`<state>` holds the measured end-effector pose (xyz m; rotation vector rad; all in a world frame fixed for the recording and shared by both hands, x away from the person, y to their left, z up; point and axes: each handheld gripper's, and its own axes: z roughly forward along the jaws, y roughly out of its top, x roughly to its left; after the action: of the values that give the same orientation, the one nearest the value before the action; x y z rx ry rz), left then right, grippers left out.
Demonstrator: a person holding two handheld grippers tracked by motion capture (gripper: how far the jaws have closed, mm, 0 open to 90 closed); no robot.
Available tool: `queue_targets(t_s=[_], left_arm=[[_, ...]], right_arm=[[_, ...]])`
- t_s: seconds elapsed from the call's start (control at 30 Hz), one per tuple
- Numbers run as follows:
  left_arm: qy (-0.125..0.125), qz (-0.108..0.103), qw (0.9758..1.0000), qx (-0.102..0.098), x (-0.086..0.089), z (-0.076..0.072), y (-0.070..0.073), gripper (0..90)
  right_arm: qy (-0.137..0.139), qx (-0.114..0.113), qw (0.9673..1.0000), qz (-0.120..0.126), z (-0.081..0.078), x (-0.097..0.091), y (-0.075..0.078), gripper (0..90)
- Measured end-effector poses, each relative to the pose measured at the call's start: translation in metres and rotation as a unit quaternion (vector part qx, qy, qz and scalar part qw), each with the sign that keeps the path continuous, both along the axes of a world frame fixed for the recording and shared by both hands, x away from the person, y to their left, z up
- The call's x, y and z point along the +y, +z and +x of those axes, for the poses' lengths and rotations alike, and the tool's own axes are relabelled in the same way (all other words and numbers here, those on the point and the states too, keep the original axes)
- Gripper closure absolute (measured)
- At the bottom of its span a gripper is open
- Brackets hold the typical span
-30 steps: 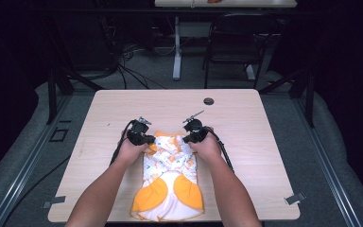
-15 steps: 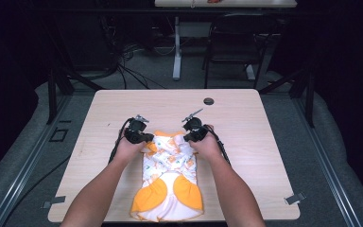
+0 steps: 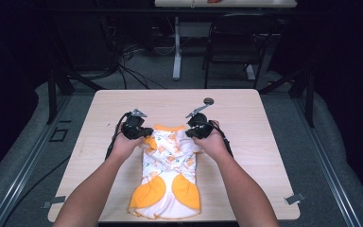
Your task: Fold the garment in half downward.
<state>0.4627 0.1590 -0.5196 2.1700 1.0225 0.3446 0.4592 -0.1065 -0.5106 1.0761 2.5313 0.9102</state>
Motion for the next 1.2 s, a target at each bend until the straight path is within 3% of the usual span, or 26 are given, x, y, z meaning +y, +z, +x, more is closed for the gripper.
queue_targets(t_s=[0.57,0.77,0.93,1.2], left_arm=[[-0.001,-0.009,0.9988,-0.047,0.007,-0.005,0.042,87.2],[-0.009,-0.018,0.9971,-0.074,0.008,-0.011,0.058,87.3],[-0.023,-0.012,0.9966,-0.078,0.009,-0.019,0.055,87.3],[-0.035,-0.019,0.9962,-0.077,0.013,-0.034,0.045,87.2]], right_arm=[[0.007,-0.057,0.9983,-0.006,-0.004,0.005,0.043,87.4],[0.006,-0.092,0.9958,-0.002,-0.009,0.005,0.057,87.4],[0.021,-0.106,0.9941,-0.007,-0.020,0.004,0.055,87.4],[0.045,-0.101,0.9938,-0.012,-0.035,0.001,0.042,87.3]])
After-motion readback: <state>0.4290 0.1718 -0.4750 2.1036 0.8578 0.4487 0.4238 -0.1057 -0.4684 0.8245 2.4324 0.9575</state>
